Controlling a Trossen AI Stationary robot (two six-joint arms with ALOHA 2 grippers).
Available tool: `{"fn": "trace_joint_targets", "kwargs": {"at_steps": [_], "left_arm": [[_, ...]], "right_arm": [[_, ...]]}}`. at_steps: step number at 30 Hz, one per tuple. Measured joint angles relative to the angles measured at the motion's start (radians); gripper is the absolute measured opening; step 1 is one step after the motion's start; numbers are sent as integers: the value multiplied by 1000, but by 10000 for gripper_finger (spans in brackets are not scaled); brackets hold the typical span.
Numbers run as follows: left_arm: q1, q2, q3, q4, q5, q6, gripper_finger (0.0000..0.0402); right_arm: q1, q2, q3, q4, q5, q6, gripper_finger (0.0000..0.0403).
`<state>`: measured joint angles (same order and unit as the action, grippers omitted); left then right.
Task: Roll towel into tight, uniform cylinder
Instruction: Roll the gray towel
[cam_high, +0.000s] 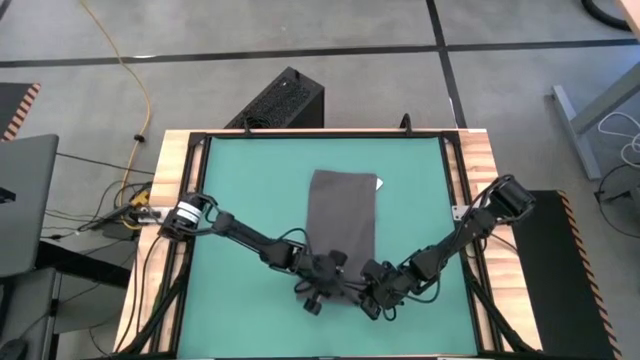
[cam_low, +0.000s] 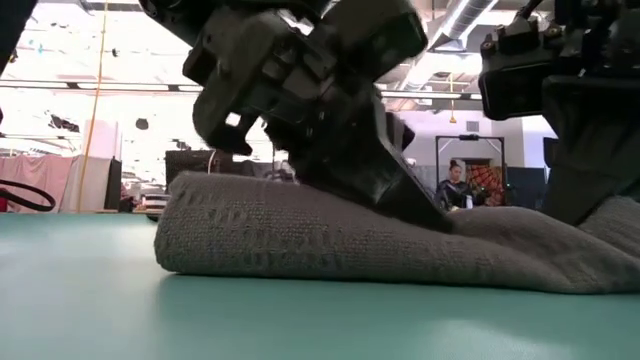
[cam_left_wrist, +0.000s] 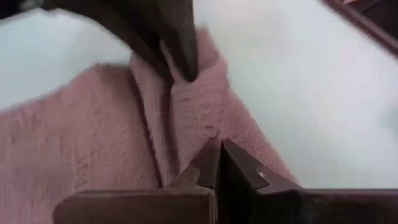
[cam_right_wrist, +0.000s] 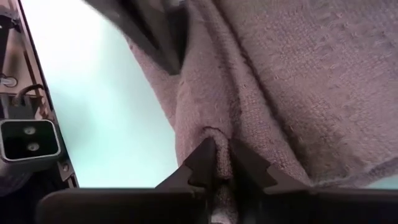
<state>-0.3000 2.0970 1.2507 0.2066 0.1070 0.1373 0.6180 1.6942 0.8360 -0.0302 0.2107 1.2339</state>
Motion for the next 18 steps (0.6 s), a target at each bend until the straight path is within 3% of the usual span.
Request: {"fn": "trace_joint_targets", "kwargs": {"at_steps": [8, 12, 18], "left_arm": [[5, 0, 0, -9, 0, 2, 0], [6, 0, 0, -13, 0, 0, 0], [6, 0, 0, -15, 12, 7, 0]], "right_arm": [[-13, -14, 0, -10, -27, -54, 72], [-21, -12, 0, -21, -32, -5, 74], [-42, -27, -1, -31, -58, -17, 106]]}}
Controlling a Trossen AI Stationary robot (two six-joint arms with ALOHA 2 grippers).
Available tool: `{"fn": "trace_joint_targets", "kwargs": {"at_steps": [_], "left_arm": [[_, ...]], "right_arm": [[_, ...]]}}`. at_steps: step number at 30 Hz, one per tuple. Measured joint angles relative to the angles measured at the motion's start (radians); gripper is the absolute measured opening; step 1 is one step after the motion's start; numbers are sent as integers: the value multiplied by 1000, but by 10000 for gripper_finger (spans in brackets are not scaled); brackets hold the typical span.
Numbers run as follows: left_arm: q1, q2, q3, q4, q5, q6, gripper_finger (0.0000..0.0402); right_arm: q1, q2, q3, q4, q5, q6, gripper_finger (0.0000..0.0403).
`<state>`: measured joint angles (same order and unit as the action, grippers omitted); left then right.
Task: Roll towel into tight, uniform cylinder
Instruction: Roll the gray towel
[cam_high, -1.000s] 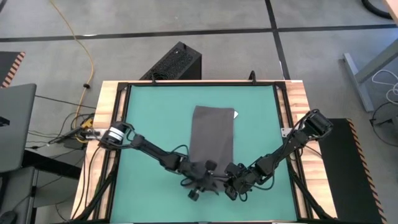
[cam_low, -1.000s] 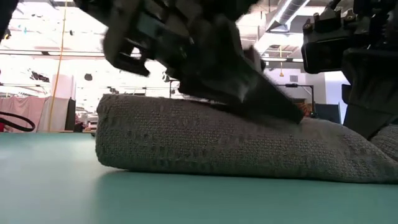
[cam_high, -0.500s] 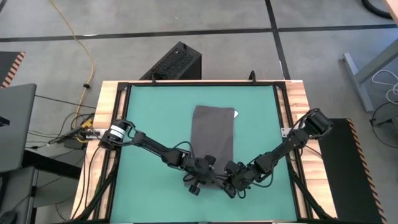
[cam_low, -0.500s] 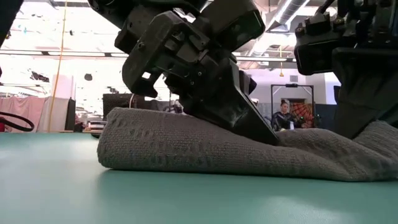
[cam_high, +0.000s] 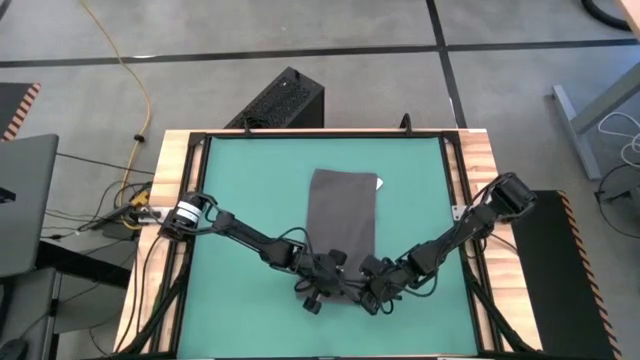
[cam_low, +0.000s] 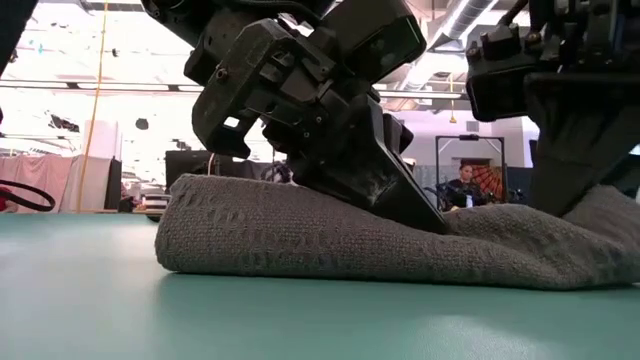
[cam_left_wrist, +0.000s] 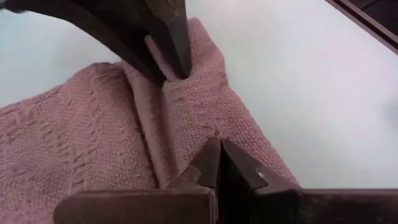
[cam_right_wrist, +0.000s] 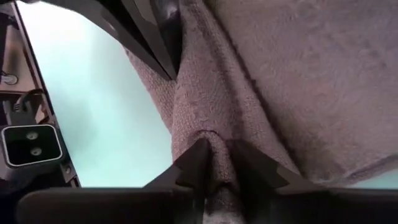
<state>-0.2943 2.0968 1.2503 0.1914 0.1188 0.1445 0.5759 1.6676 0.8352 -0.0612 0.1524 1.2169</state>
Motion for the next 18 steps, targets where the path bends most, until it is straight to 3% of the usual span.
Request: {"fn": "trace_joint_targets", "kwargs": {"at_steps": [6, 11, 15, 18], "left_arm": [[2, 0, 0, 0, 5, 3, 0], [14, 0, 0, 0, 47, 2, 0], [44, 0, -1, 1, 134, 4, 0], [72, 0, -1, 2, 197, 17, 0]], "right_arm": [[-2, -86, 0, -160, 30, 10, 157], [21, -170, 0, -272, 188, 4, 177], [56, -190, 0, -225, 321, -127, 175], [83, -172, 0, -146, 351, -270, 169]]}}
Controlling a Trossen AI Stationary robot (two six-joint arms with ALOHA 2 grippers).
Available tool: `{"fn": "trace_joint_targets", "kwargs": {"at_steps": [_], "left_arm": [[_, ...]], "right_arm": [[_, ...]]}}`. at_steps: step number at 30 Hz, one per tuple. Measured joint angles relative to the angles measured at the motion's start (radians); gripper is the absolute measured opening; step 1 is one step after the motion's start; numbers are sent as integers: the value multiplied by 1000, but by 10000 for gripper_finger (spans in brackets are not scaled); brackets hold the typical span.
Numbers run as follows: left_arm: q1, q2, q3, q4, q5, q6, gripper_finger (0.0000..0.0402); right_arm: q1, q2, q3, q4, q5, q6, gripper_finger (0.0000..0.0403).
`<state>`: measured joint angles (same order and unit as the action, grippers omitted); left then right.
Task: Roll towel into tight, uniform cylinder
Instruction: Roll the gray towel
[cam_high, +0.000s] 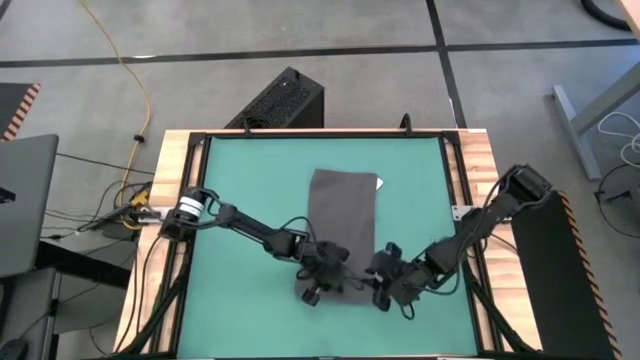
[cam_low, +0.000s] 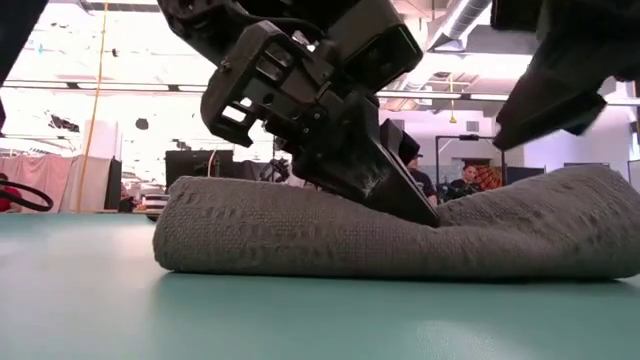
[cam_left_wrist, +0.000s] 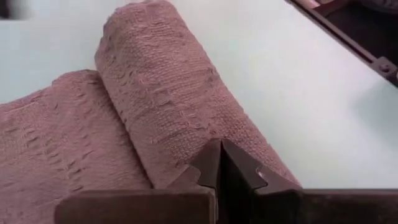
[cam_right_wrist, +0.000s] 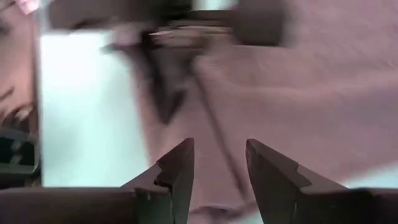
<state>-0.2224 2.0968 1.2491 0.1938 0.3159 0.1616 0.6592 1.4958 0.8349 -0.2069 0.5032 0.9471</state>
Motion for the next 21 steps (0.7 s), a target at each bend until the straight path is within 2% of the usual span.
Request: {"fn": "trace_joint_targets", "kwargs": {"at_steps": [5, 9, 15, 18, 21], "left_arm": [[49, 0, 0, -4, 95, 6, 0], [71, 0, -10, -4, 122, 17, 0], [85, 15, -9, -11, 131, 17, 0], [87, 35, -9, 7, 145, 17, 0], [89, 45, -9, 26, 148, -12, 0]], "right_arm": [[61, 80, 0, 183, -1, -308, 162], [86, 144, 7, 208, 12, -465, 162], [50, 202, 13, 189, 67, -487, 173], [26, 230, 13, 182, 44, -475, 175], [5, 253, 13, 154, -1, -381, 175]]}}
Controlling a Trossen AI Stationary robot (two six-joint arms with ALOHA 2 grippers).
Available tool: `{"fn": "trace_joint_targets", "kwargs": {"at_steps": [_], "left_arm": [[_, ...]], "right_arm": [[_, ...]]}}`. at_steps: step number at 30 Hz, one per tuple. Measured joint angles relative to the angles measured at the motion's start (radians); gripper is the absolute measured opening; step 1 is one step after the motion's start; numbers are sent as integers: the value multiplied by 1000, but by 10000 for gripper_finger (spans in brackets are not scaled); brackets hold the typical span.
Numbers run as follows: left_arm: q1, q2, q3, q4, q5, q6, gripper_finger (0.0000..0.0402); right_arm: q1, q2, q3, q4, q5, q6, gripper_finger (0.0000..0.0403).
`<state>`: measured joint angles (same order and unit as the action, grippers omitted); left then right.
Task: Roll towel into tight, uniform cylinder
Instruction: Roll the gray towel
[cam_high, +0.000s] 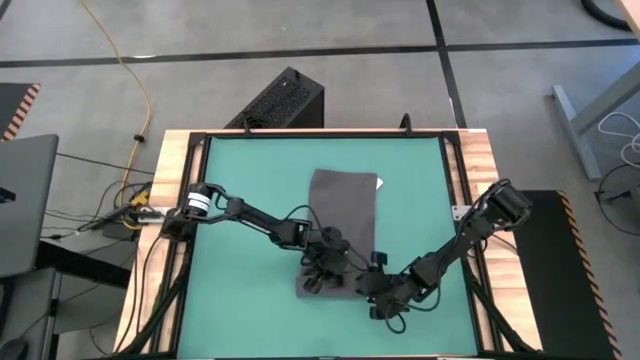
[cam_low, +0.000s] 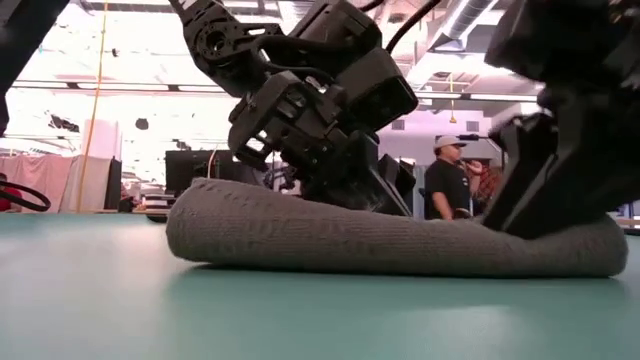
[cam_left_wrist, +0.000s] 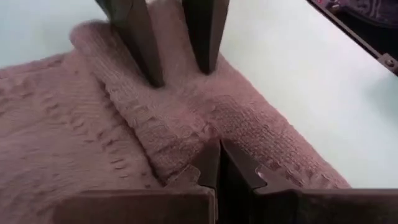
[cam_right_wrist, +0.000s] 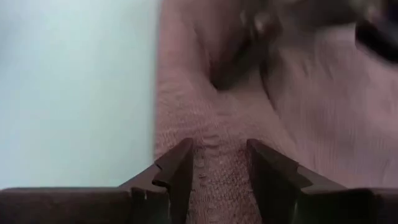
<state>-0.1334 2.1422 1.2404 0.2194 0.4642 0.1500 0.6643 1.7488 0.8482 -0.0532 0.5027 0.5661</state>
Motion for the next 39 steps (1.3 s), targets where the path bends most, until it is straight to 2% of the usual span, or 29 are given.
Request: {"fn": "trace_joint_targets", "kwargs": {"at_steps": [6, 13, 17, 23, 27, 34, 37, 39], "left_arm": [[9, -49, 0, -56, 7, -4, 0], [6, -179, 0, -284, -5, 54, 0], [-33, -226, -25, -306, -56, 93, 0], [-85, -228, -84, -273, -97, 82, 0], [-130, -249, -89, -341, -175, 72, 0], [-240, -383, -88, -498, -404, 90, 0], [-259, -423, -84, -464, -416, 92, 0], [-262, -414, -85, -450, -389, 92, 2]], "right_arm": [[-13, 2, 3, -87, -49, 196, 171], [-13, 0, 3, -109, -87, 352, 171], [-8, 0, 2, -105, -100, 447, 171], [11, 2, 0, -66, -121, 509, 170], [13, 2, 0, -66, -117, 519, 170], [7, 3, 0, -67, -108, 518, 170], [2, 3, 0, -65, -98, 519, 170], [1, 3, 0, -66, -92, 519, 170]]}}
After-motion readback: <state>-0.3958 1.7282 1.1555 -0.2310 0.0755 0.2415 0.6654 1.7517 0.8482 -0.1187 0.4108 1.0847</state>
